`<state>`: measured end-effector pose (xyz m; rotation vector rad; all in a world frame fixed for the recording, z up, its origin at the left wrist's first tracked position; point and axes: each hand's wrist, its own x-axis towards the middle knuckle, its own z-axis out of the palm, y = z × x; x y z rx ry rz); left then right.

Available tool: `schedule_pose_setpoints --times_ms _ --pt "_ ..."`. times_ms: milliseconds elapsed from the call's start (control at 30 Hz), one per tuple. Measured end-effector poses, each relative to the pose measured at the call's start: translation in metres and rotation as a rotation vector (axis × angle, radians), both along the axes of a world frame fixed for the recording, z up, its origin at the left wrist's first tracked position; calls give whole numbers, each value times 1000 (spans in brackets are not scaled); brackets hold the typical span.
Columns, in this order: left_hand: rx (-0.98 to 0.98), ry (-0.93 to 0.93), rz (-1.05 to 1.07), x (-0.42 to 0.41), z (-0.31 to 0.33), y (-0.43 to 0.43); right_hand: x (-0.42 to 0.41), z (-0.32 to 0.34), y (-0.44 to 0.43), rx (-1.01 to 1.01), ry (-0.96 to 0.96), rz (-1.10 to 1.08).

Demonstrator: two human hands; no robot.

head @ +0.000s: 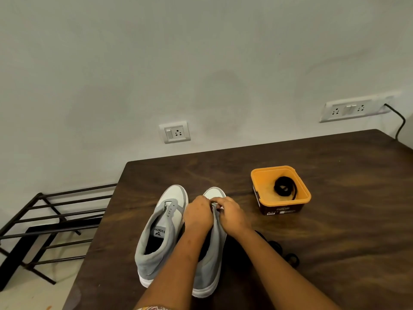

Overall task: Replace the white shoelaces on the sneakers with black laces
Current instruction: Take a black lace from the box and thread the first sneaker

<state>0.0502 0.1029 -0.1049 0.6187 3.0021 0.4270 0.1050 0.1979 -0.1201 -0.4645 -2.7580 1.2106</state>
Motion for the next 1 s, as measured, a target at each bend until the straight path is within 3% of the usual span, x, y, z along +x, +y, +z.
schedule_pose_setpoints --times_ms 100,233,333,400,467,500,600,767,833,1000 --pt "121 -57 76 -2 2 -3 0 -8 5 -19 -33 12" --pt "451 -178 233 -13 -5 -15 2 -12 14 -1 -83 54" --pt "867 -334 495 -17 -6 -23 0 -6 16 78 -150 99" --pt "1180 -334 662 -23 4 -30 -2 -5 17 96 -165 105" --pt "1405 -336 672 -32 27 -41 -2 -4 19 106 -164 90" --pt "1383 -335 609 -37 39 -46 -2 -4 19 112 -155 85" --pt "1063 -330 323 -42 61 -51 -1 -4 19 121 -131 74" --pt "196 -305 -218 -23 26 -24 0 -2 17 105 -146 57" --pt "62 -266 -257 -15 17 -16 1 2 20 86 -152 73" --pt "-61 -100 -225 -15 23 -4 3 13 15 57 -174 71"
